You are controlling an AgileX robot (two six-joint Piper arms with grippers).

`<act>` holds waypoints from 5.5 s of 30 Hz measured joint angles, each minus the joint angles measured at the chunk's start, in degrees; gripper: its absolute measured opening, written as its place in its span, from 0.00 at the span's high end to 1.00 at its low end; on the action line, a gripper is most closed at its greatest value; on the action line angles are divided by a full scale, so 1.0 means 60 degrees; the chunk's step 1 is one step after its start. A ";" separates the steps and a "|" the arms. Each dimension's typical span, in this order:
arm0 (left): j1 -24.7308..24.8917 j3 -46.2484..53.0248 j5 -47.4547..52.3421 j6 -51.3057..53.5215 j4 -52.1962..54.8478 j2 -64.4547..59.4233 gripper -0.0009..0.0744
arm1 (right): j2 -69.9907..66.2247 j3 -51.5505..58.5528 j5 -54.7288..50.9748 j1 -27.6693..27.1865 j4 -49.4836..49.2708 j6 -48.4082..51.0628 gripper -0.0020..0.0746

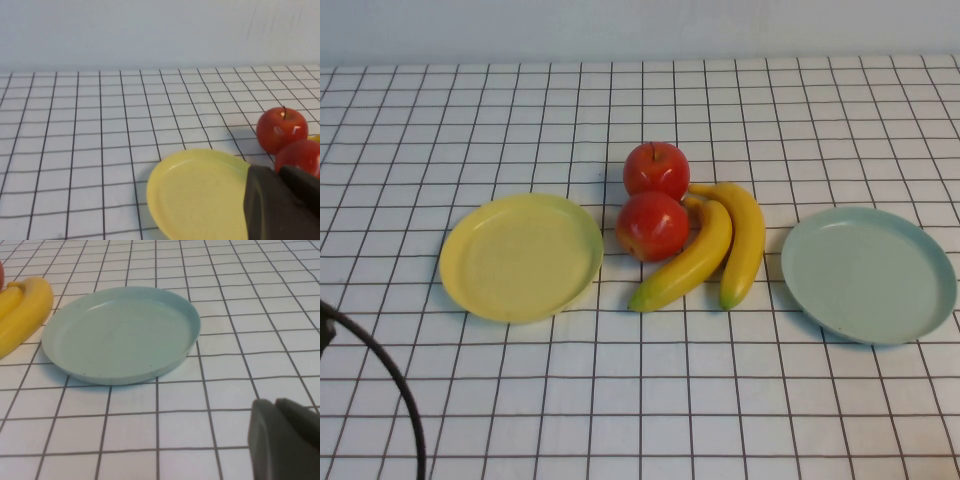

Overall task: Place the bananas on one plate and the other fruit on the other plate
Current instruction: Put one type of fruit in the left plate

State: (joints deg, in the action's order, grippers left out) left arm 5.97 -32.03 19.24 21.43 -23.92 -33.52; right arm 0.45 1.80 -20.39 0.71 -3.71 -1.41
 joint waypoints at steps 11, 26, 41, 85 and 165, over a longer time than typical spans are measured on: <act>0.3458 -0.0399 -0.3557 -0.3397 0.2332 -0.3897 0.16 | 0.0000 0.0000 0.0000 0.0000 0.0000 0.0000 0.99; 0.4787 -0.5911 -0.0848 -0.3772 0.4114 -1.0316 0.10 | 0.0000 0.0000 0.0000 0.0000 0.0000 0.0000 0.99; 0.5071 -0.7583 -0.0893 -0.3729 0.4648 -1.3070 0.10 | 0.0000 0.0000 0.0000 0.0000 0.0000 0.0000 0.99; 0.2639 -0.1781 -0.3877 -0.3498 0.3986 -0.8066 0.22 | 0.0000 0.0000 0.0000 0.0000 0.0000 0.0000 0.99; 0.4398 -1.0526 -0.2276 -0.4259 0.4966 -1.5348 0.10 | 0.0000 0.0000 0.0000 0.0000 0.0000 0.0000 0.99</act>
State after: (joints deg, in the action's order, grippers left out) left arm 32.36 -95.18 5.59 -4.13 5.88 -125.61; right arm 0.45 1.80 -20.39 0.71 -3.71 -1.41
